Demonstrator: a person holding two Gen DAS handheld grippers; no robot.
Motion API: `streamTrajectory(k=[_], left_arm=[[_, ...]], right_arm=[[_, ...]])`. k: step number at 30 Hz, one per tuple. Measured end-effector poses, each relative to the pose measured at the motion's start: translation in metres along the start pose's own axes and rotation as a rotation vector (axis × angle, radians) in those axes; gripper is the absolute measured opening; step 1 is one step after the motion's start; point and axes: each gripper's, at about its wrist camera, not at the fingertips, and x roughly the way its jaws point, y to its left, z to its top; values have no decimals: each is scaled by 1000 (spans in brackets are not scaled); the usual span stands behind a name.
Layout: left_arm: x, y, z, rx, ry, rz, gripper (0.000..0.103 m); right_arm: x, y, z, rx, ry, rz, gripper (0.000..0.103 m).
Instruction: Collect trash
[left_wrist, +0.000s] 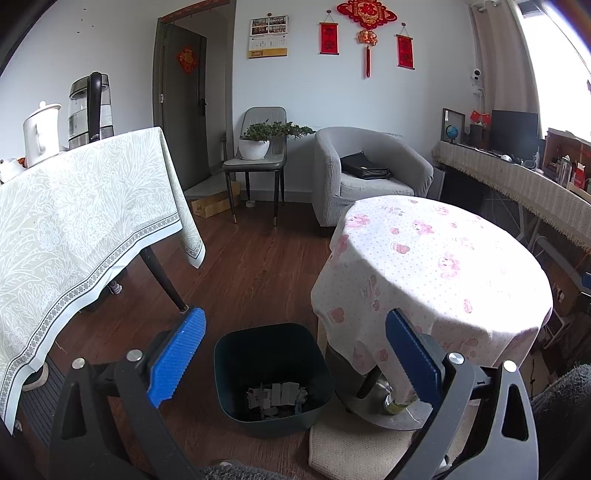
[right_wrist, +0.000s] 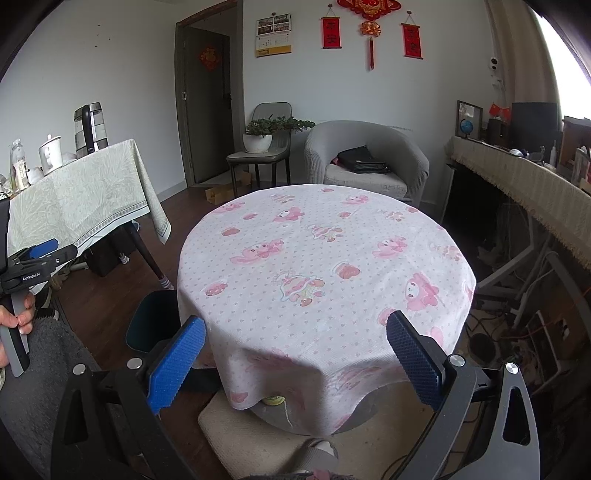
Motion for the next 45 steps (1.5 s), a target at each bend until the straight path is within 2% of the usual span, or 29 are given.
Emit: streamTrajectory(k=[45], left_arm=[[2, 0, -2, 0, 8, 1, 100]], right_arm=[[-1, -4, 0, 19, 1, 10, 100]])
